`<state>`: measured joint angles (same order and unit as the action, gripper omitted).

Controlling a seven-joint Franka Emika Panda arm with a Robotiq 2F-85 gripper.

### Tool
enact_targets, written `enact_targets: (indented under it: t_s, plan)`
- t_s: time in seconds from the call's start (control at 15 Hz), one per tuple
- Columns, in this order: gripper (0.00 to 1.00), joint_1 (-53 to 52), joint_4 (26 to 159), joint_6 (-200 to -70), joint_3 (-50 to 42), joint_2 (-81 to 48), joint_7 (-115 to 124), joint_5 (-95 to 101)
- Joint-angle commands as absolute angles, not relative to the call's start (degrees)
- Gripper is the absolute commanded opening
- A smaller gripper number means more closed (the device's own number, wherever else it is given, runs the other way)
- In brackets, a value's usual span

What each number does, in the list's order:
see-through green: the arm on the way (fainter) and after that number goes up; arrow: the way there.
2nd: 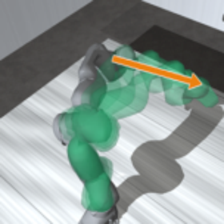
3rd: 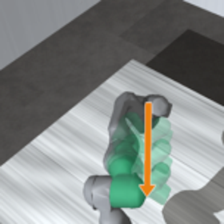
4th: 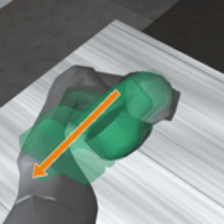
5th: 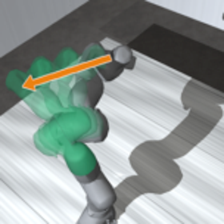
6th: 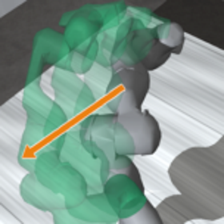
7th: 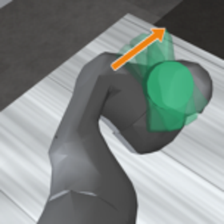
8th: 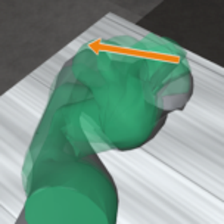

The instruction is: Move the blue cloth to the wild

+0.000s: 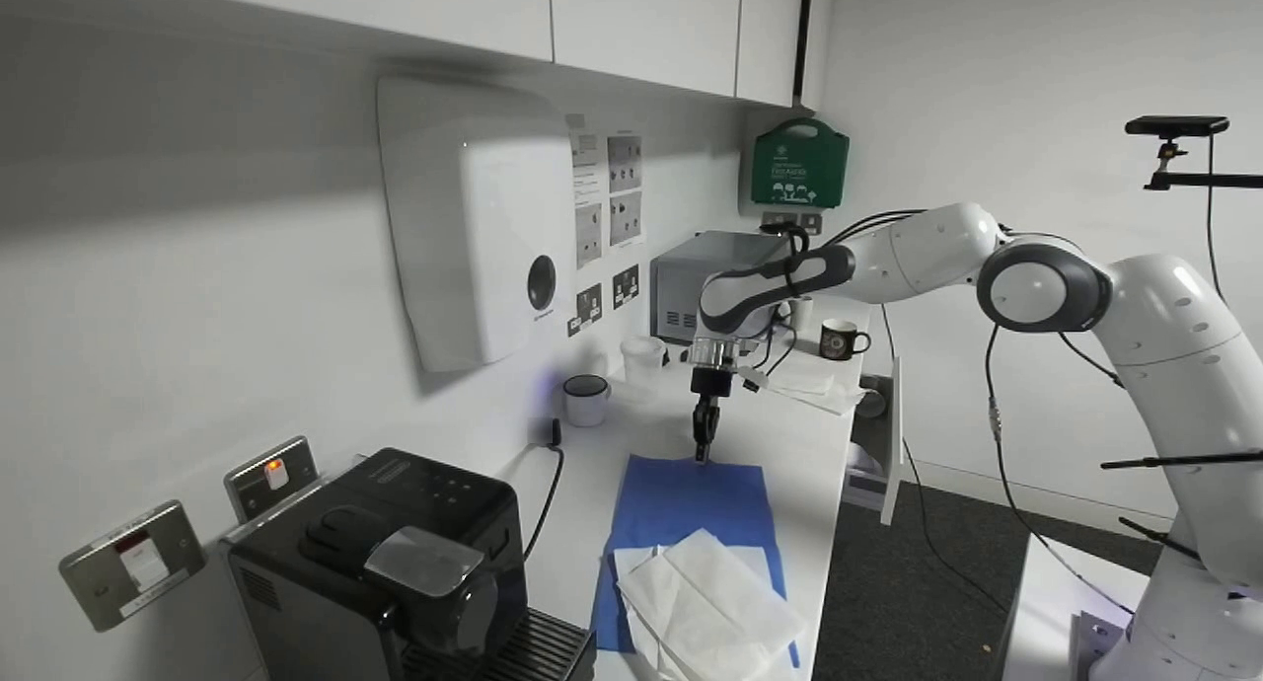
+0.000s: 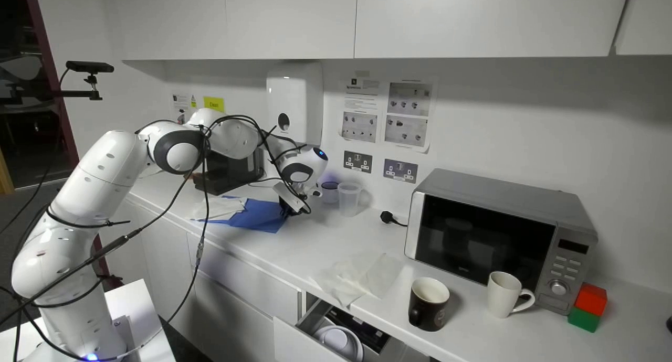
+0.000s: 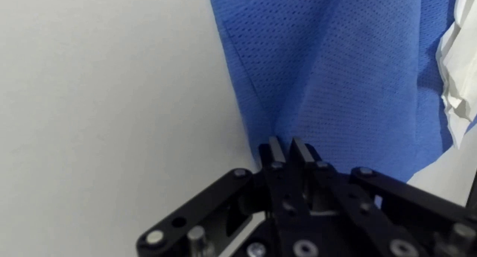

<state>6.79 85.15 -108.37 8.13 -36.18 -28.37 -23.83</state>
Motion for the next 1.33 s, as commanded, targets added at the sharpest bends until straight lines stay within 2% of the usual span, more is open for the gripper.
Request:
enact_targets:
  t_s: [0.0,0.4,1.27]
  plan:
    - [0.0,7.89,84.19,-106.55,8.72,-35.76,-28.88,-24.42]
    - [0.0,7.43,85.14,-107.87,8.25,-32.9,-27.81,-23.77]
    - [0.0,6.25,88.87,-113.36,5.02,-16.63,-25.75,-21.89]
